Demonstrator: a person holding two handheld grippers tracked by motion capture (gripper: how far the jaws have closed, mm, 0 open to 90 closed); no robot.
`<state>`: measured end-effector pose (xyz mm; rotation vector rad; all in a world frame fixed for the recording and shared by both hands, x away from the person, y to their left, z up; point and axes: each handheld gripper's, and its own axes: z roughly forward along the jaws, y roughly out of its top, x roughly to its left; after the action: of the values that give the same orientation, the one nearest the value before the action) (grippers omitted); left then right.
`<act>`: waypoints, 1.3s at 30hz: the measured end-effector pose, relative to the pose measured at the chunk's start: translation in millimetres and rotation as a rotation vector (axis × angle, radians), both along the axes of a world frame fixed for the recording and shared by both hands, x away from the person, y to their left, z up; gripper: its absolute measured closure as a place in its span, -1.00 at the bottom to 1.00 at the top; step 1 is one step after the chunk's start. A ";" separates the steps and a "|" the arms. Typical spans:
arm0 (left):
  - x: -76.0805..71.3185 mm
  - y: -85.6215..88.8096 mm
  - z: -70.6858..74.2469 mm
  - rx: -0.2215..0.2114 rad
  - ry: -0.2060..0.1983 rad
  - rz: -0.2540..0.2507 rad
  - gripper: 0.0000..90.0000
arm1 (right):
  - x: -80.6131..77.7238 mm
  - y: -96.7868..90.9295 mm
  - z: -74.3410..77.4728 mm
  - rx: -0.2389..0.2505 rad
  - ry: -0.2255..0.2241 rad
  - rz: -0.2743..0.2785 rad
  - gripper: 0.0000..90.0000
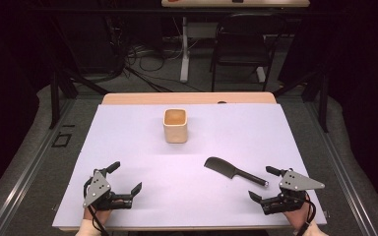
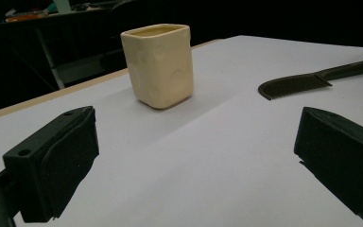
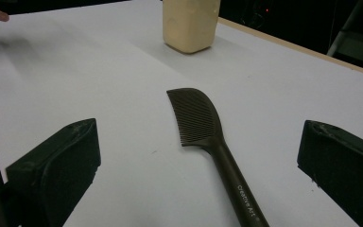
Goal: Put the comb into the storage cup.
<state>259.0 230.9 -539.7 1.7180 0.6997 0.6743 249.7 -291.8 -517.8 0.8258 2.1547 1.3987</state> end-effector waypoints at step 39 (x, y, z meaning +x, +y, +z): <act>-5.5 2.3 -0.1 0.022 0.000 0.032 -0.99 | 59.1 32.3 12.0 -0.291 0.251 0.109 -1.00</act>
<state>253.5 233.2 -539.8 1.7304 0.7229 0.7066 308.8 -259.5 -505.8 0.8169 2.5517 1.0365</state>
